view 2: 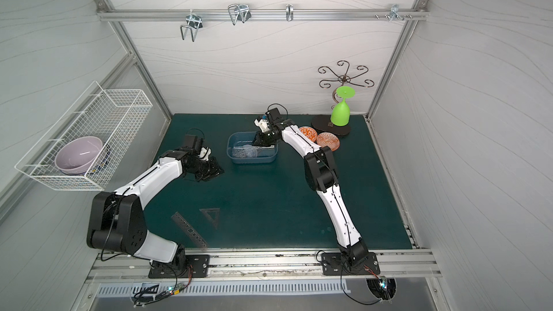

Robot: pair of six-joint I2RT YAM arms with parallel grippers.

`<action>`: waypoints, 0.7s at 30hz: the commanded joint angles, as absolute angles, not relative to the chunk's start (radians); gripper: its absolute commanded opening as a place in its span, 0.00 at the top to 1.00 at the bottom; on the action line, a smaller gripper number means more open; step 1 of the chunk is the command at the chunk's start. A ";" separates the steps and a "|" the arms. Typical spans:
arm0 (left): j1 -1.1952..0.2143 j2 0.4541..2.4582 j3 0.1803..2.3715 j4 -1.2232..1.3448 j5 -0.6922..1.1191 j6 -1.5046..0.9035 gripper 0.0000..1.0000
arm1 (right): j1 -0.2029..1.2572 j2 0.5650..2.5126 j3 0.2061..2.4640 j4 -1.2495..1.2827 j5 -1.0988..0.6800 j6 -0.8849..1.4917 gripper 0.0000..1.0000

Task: Put the scattered rulers into the storage box
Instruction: Place the ruler in the storage box.

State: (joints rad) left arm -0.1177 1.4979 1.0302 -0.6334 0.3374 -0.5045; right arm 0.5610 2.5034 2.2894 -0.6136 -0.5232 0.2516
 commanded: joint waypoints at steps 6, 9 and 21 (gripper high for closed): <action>-0.114 1.291 0.886 -0.741 0.246 -0.524 0.52 | 0.585 2.149 2.049 -0.565 -0.493 0.228 0.69; -0.153 1.194 0.752 -0.722 0.233 -0.596 0.51 | 0.645 1.947 1.722 -0.419 -0.463 0.263 0.68; -0.360 1.208 0.623 -0.653 0.090 -0.715 0.43 | 0.819 1.638 1.024 -0.099 -0.475 0.446 0.68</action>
